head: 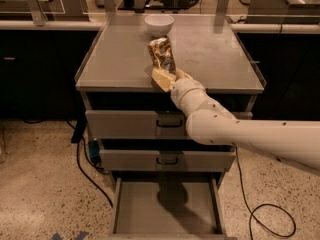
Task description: Pick orange can from bottom drawer and place on counter
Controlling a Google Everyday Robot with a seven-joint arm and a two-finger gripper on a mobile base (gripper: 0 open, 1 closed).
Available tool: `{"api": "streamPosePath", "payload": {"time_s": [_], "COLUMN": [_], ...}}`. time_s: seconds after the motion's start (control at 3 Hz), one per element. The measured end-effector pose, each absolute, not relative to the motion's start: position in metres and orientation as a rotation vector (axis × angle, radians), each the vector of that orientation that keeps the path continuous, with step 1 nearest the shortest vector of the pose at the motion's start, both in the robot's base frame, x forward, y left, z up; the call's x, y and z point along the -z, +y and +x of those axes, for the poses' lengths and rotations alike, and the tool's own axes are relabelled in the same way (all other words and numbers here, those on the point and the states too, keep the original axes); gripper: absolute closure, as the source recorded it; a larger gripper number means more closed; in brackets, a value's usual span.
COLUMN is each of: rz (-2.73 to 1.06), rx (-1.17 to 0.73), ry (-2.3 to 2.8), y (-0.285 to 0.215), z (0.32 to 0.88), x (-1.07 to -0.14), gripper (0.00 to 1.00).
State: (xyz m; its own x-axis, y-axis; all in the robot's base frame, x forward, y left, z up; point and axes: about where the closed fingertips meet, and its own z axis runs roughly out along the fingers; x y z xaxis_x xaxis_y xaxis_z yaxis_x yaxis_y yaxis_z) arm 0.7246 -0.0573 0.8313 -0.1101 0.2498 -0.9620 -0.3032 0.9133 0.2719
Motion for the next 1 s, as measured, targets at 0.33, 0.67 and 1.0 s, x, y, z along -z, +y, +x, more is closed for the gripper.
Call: {"api": "streamPosePath", "payload": {"time_s": [0.33, 0.67, 1.0], "rz": [-0.042, -0.042, -0.042], "rx": [-0.468, -0.468, -0.468], "ry": [1.615, 1.615, 1.615], "y": [-0.0573, -0.0573, -0.0572], "z": [0.7245, 0.7245, 0.7245], "x": [-0.8363, -0.8363, -0.8364], "gripper": [0.81, 0.57, 0.34]}}
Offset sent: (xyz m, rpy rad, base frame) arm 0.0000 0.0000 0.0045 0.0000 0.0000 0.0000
